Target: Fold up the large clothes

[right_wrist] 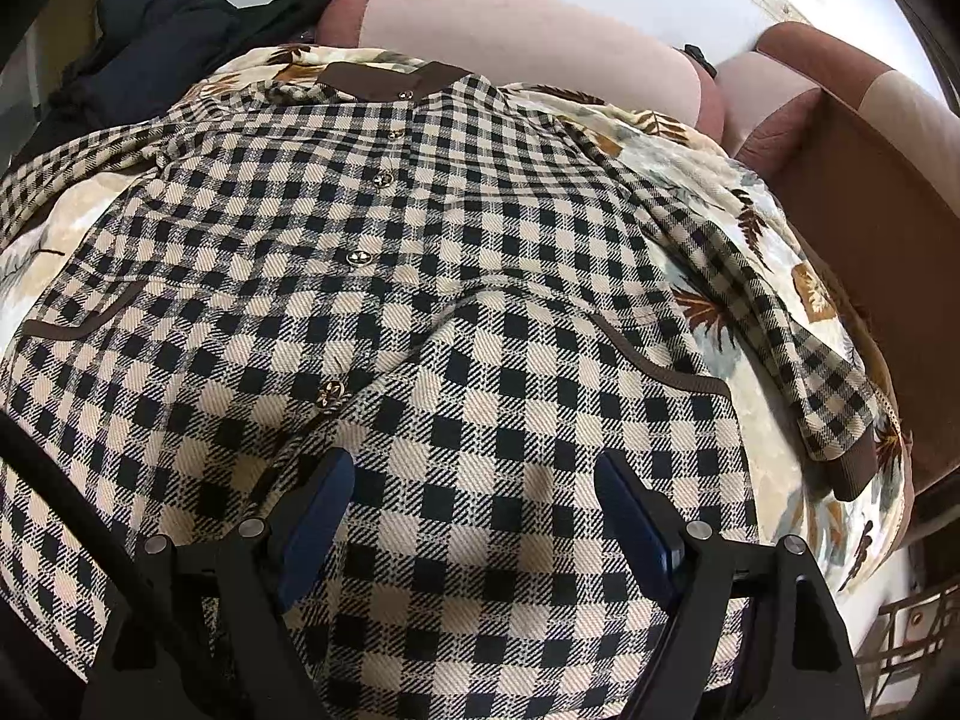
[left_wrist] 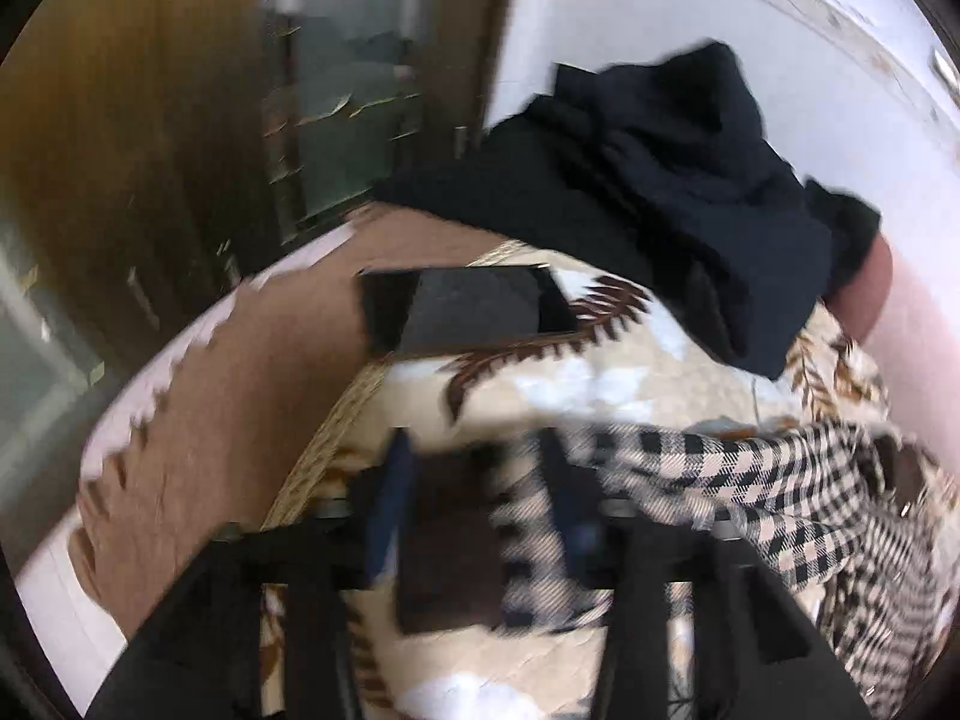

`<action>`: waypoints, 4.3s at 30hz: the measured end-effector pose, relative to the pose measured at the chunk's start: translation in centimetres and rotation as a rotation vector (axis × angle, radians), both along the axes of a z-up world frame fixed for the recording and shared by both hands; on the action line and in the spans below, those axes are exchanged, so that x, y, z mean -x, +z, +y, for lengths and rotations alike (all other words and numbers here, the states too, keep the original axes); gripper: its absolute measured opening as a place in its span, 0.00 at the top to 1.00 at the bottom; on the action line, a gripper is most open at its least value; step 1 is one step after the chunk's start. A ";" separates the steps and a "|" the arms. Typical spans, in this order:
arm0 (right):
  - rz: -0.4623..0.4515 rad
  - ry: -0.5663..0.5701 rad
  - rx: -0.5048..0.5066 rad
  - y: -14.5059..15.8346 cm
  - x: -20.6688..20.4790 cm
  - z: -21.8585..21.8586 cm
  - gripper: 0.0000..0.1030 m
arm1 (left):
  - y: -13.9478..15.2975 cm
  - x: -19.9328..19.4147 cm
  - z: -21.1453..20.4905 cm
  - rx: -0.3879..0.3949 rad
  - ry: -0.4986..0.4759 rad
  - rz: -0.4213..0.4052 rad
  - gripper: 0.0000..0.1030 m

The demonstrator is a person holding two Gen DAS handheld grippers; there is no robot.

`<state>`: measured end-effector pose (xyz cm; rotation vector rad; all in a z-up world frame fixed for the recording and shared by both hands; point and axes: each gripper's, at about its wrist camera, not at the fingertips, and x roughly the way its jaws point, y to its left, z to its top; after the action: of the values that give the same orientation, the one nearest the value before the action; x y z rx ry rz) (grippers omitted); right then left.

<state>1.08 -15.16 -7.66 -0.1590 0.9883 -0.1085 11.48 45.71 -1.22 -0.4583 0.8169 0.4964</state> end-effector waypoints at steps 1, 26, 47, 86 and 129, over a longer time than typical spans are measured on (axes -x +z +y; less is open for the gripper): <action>-0.001 0.001 0.002 0.0 -0.1 0.1 0.16 | -0.5 1.0 0.6 0.043 0.017 -0.012 0.51; -0.121 0.408 -0.157 6.3 -4.3 11.2 0.16 | -7.9 2.2 0.0 0.661 0.069 -0.298 0.89; 0.111 0.552 -0.253 -0.6 -23.3 33.3 0.47 | -4.9 1.4 -0.5 0.526 0.145 -0.412 0.90; -0.076 0.023 -0.603 1.6 -20.1 -6.6 0.43 | -4.0 -10.4 -40.2 0.291 -0.706 -0.062 0.88; 0.009 0.123 -0.583 5.9 -26.1 -4.8 0.80 | -4.1 -7.9 -23.3 0.312 -0.318 -0.120 0.37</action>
<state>27.15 -19.91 -1.74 0.3140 0.9800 0.2932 19.42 22.41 -5.28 -0.6256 0.8358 0.0450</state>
